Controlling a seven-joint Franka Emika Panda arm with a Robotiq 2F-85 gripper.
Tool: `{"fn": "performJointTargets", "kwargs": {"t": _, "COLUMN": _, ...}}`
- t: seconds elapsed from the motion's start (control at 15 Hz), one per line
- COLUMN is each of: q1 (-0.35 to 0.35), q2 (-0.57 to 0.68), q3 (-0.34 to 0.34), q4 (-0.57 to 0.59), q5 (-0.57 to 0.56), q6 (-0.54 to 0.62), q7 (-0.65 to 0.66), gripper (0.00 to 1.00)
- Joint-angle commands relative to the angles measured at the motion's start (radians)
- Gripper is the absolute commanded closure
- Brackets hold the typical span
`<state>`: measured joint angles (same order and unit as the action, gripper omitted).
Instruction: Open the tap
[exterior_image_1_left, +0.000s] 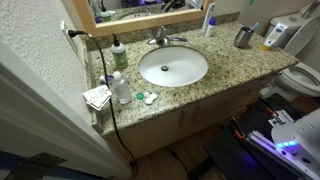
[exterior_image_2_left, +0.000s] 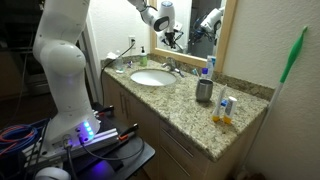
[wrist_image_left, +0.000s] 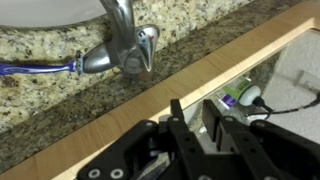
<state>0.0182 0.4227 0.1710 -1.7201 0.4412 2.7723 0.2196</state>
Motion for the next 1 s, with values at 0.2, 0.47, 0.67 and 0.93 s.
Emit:
{"fn": "performJointTargets", "kwargs": {"t": 0.2, "q1": 0.016, "q2": -0.106, "q3": -0.051, "q4": -0.078, "q5": -0.097, "q6": -0.291, "q7": -0.005, "gripper": 0.25}}
{"fn": "performJointTargets", "kwargs": {"t": 0.47, "q1": 0.068, "q2": -0.043, "q3": -0.081, "q4": -0.033, "q5": -0.242, "q6": -0.345, "q7": 0.023, "gripper": 0.01}}
{"fn": "performJointTargets", "kwargs": {"t": 0.67, "q1": 0.116, "q2": 0.011, "q3": -0.094, "q4": 0.018, "q5": -0.333, "q6": -0.349, "q7": 0.054, "gripper": 0.0}}
{"fn": "performJointTargets", "kwargs": {"t": 0.93, "q1": 0.185, "q2": 0.096, "q3": -0.135, "q4": 0.121, "q5": -0.452, "q6": -0.376, "q7": 0.14, "gripper": 0.0}}
